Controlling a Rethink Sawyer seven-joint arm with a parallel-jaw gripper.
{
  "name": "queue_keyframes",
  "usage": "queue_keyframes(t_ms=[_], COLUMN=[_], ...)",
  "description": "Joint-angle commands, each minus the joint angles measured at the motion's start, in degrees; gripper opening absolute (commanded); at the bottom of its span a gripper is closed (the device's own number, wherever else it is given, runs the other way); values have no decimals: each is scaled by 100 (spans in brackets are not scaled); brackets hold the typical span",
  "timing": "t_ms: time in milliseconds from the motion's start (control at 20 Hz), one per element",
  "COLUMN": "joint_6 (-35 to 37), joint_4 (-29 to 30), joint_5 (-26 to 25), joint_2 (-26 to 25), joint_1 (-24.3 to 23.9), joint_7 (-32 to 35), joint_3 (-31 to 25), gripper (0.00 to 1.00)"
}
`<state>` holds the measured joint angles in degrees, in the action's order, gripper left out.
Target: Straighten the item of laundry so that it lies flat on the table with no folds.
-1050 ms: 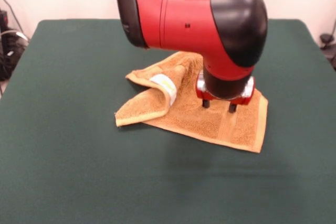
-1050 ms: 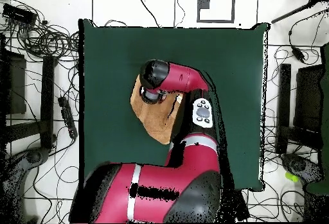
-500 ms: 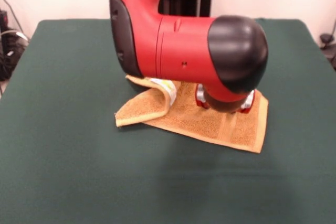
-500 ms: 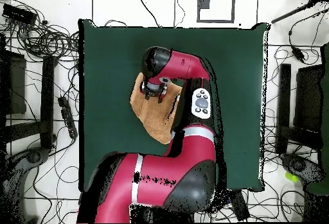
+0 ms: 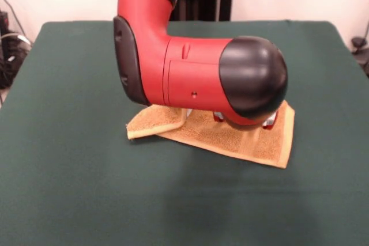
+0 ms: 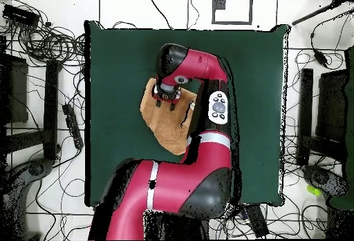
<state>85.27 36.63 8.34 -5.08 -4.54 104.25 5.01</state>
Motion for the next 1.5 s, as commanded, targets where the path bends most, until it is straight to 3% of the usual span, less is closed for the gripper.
queue_keyframes(t_ms=[50,500,650,800,1100,1250,1500], joint_6=[-1676,-1712,-2322,-2991,-2870,-3027,-3151], joint_4=[-512,-330,611,2059,3864,4613,5148], joint_5=[205,245,229,179,20,-163,-558], joint_2=[-1352,-1262,-768,11,1353,1950,2397], joint_1=[313,264,125,-258,-1067,-1383,-1669], joint_7=[1425,1331,774,-351,-1688,-1759,-1617], joint_3=[-724,-851,-1021,-1323,-1631,-1805,-2038], gripper=[100,100,100,100,100,100,100])
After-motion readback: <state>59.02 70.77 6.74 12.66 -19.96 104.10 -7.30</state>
